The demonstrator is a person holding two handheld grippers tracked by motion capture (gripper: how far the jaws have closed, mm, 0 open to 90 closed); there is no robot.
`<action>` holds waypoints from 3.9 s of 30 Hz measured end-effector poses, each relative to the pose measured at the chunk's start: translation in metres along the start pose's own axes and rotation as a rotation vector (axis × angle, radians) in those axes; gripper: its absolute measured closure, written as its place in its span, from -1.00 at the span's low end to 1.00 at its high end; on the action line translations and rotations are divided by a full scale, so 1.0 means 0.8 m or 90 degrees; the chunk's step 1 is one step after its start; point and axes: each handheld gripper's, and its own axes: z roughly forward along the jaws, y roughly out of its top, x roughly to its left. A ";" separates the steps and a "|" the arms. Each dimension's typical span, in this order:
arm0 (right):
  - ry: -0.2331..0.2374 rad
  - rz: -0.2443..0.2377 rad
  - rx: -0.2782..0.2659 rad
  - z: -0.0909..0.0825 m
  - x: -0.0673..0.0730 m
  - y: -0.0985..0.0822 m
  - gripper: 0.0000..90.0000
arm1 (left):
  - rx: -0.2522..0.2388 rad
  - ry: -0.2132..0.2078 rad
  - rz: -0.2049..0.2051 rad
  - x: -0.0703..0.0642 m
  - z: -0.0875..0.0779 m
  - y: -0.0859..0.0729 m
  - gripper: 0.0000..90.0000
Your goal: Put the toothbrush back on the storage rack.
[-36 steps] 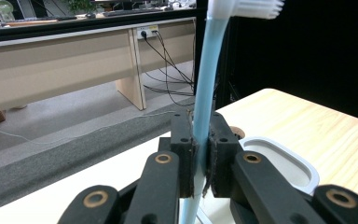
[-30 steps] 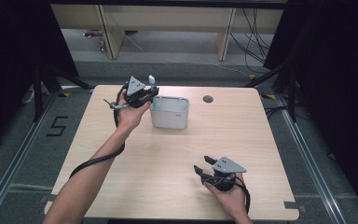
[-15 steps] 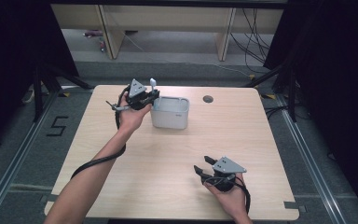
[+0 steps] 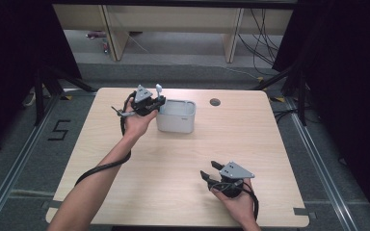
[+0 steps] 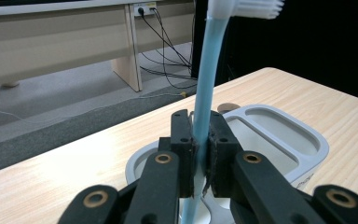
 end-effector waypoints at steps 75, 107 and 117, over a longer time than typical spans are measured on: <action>0.000 -0.018 0.000 0.001 -0.001 -0.001 -0.06 | 0.035 0.020 -0.034 -0.027 -0.121 -0.069 -0.42; 0.000 -0.010 0.002 0.002 -0.001 -0.003 -0.06 | -0.005 0.032 -0.010 -0.060 -0.194 -0.181 -0.41; 0.003 0.005 -0.004 0.003 0.000 -0.004 -0.06 | -0.029 0.050 0.015 -0.067 -0.198 -0.182 -0.36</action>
